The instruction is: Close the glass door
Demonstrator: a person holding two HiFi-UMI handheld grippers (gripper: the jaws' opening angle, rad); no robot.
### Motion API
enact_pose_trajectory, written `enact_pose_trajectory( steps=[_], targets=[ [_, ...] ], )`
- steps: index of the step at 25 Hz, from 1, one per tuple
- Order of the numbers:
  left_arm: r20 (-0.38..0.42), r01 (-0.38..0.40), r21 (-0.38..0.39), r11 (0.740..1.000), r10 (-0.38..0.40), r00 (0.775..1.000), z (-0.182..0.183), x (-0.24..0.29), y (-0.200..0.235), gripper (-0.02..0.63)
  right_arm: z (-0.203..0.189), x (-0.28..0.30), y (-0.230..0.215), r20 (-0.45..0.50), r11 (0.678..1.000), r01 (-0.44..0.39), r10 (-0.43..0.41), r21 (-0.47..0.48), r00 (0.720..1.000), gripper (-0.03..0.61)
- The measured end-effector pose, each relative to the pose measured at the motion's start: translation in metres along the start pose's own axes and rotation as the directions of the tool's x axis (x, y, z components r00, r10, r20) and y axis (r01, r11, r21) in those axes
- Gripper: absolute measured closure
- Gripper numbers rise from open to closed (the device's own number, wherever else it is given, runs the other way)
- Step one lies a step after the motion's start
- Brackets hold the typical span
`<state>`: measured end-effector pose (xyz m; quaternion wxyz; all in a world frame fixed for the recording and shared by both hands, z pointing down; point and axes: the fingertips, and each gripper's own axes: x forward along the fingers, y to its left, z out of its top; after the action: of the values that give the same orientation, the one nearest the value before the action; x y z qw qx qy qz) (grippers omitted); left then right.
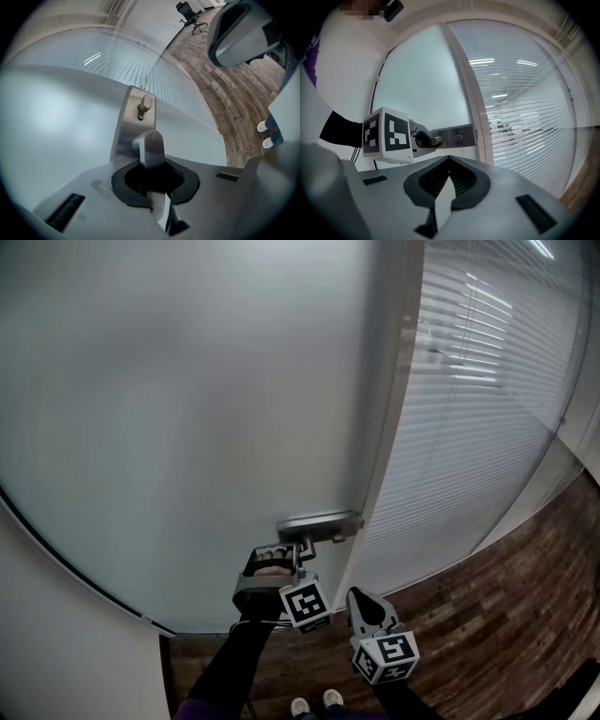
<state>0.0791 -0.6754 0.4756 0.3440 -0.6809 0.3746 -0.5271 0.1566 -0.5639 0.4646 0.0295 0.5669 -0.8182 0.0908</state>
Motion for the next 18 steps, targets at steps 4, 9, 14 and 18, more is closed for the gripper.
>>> enact_pose_trajectory(
  steps=[4,9,14,18],
  targets=[
    [-0.003,-0.004,-0.011,1.0,0.004,1.0,0.0,0.004,0.003,0.592,-0.001,0.001,0.0,-0.003,1.0,0.001,-0.001,0.002,1.0,0.588],
    [0.024,0.033,-0.115,0.993,-0.03,0.999,-0.002,0.009,0.0,0.595,-0.003,0.001,0.001,-0.01,1.0,-0.004,0.003,-0.005,1.0,0.588],
    [0.013,0.019,-0.128,0.992,-0.017,1.0,-0.006,0.011,0.0,0.598,-0.001,-0.002,-0.01,-0.01,1.0,0.02,-0.02,-0.006,1.0,0.588],
    [0.0,0.012,-0.154,0.988,-0.012,1.0,-0.012,0.017,-0.003,0.603,-0.001,-0.003,-0.011,-0.009,1.0,0.022,-0.022,-0.01,1.0,0.588]
  ],
)
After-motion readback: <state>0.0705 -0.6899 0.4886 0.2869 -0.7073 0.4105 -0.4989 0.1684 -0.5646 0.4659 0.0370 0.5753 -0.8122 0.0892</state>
